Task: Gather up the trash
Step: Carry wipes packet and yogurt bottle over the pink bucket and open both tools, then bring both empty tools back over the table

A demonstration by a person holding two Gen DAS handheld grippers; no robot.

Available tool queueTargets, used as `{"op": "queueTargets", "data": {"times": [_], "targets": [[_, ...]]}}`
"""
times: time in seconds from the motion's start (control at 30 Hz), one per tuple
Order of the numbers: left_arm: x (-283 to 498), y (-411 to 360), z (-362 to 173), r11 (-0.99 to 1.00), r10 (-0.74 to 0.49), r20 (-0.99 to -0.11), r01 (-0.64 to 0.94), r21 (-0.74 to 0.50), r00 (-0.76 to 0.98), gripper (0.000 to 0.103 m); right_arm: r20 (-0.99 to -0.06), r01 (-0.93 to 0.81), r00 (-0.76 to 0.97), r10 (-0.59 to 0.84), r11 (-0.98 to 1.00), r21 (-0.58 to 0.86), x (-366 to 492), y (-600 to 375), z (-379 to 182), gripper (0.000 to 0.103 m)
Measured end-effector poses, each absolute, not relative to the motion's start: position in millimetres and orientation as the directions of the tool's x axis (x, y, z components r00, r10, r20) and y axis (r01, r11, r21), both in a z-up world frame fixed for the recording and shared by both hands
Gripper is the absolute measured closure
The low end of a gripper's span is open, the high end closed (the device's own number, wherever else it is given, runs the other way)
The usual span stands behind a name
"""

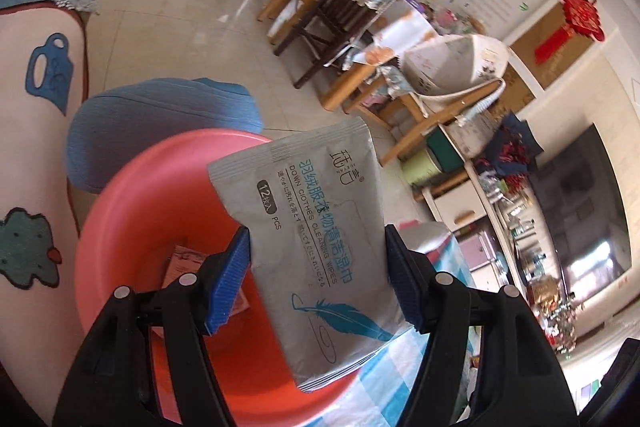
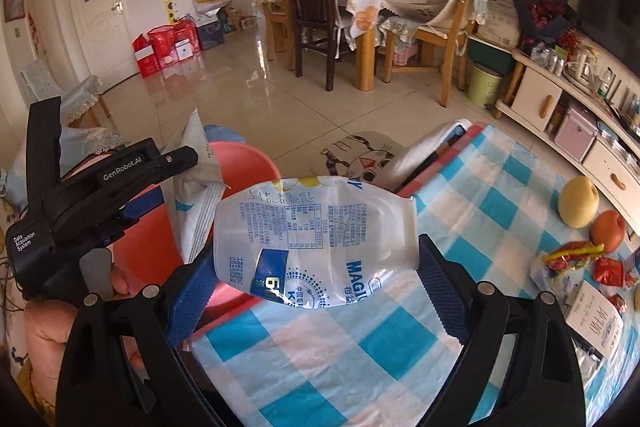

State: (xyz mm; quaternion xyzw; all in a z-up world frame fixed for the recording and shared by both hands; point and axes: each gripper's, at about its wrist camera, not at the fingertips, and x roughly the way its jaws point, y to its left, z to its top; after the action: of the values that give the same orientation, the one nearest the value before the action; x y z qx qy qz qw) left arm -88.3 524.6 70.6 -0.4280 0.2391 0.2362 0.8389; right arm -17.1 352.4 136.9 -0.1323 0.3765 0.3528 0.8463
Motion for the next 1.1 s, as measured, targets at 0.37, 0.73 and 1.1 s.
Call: {"op": "queueTargets", "data": {"times": [0.37,0.73,1.1], "targets": [[-94,560,63,0.474,0.266,-0.645,-0.680,-0.560,0.716,0.035,-0.738,-0.767,0.414,0.533,0.641,0.032,-1,421,105,0.010],[-93,557,68,0.502,0.375,-0.648,-0.733,-0.459,0.663,0.022,-0.728,-0.756,0.443,0.523,0.654,0.010,-9,410,102,0.010],[-79,496,89,0.702,0.413,-0.482,-0.607,-0.372,0.773,0.013,-0.710,-0.609,0.596,0.377,0.788,-0.093,-12,317,123,0.010]]}}
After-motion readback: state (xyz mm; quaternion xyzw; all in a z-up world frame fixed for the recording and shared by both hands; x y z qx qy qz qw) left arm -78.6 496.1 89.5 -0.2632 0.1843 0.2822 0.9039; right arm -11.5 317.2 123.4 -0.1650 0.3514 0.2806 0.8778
